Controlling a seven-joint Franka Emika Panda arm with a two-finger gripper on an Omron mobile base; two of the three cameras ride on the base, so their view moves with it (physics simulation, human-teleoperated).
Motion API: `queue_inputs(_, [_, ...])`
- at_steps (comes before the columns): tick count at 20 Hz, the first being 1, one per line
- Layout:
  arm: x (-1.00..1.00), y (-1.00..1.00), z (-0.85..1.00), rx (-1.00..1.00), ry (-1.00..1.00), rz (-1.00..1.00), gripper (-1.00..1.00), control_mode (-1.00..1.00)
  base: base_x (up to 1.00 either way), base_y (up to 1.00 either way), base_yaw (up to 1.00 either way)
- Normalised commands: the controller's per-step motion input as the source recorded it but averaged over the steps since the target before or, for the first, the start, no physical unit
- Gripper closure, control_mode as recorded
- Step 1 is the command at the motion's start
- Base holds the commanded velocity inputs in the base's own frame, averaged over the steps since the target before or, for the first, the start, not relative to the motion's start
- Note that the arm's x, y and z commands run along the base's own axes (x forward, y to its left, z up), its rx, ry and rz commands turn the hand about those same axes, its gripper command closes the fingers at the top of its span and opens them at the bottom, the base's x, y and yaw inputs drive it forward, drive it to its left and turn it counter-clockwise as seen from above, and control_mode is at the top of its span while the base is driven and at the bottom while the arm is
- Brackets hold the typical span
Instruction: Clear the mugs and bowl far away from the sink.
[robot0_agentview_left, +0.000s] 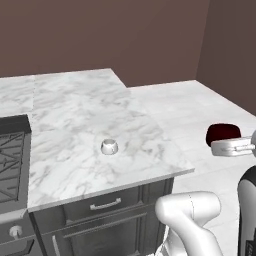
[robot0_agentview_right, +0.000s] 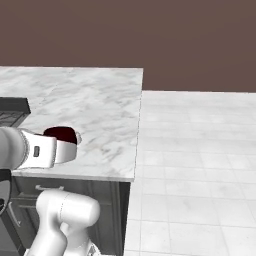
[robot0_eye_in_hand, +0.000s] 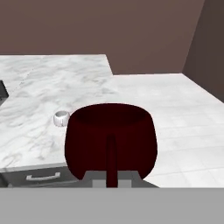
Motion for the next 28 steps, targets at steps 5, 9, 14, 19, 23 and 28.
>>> queue_inputs(5, [0.16,-0.02,-0.16,0.0,0.0,0.02,1.0,-1.0,0.0,0.0,0.0])
queue_inputs(9, [0.22,-0.09,-0.17,0.0,0.0,0.12,1.0,-1.0,0.0,0.0,0.0])
queue_inputs(14, [0.32,-0.03,-0.14,0.01,0.0,0.19,1.0,-1.0,0.0,0.0,0.0])
queue_inputs(19, [0.51,-0.18,-0.32,0.0,0.0,0.25,1.0,-1.0,0.0,0.0,0.0])
queue_inputs(23, [0.43,-0.03,-0.34,0.0,0.0,0.2,1.0,-1.0,0.0,0.0,0.0])
queue_inputs(28, [0.24,0.0,-0.39,-0.07,-0.13,0.11,1.0,-1.0,0.0,0.0,0.0])
